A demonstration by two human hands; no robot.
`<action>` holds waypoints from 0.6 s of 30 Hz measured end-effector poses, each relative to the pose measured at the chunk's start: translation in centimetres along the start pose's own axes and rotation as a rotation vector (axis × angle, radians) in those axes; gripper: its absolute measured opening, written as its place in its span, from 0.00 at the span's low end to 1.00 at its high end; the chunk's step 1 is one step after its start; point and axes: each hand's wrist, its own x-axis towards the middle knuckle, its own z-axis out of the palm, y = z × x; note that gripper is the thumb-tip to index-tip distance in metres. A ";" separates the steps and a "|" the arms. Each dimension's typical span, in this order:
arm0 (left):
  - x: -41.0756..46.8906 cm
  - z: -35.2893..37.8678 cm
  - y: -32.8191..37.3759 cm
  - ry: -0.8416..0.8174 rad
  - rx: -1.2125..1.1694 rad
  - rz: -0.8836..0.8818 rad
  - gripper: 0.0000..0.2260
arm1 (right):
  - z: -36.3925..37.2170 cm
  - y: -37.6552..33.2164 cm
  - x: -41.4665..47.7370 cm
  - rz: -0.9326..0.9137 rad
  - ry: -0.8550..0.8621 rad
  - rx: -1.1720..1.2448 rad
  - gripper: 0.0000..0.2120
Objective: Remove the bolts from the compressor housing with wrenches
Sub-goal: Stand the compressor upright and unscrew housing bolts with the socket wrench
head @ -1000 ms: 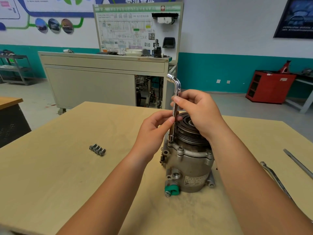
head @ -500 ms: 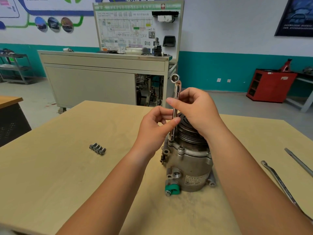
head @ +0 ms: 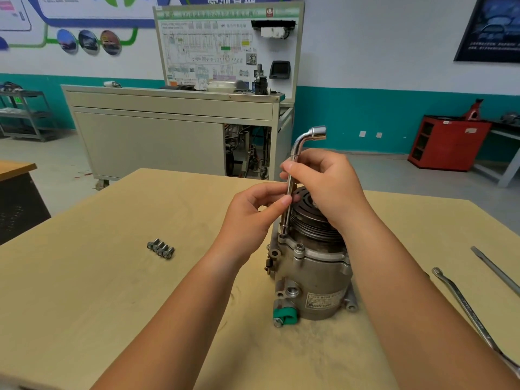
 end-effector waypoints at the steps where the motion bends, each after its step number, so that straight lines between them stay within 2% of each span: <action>1: 0.1 0.0 0.0 0.027 0.005 0.008 0.09 | 0.1 0.0 0.1 0.005 0.005 -0.004 0.03; 6: 0.3 0.2 -0.2 0.081 -0.021 -0.010 0.06 | 0.2 -0.1 0.0 -0.011 0.022 -0.026 0.06; 11: 0.3 0.7 -0.3 0.083 -0.051 -0.023 0.08 | 0.3 -0.1 0.0 -0.025 0.134 0.002 0.10; 18: 0.0 0.1 -0.4 0.031 -0.051 -0.006 0.06 | 0.0 0.1 0.2 0.015 0.103 0.044 0.06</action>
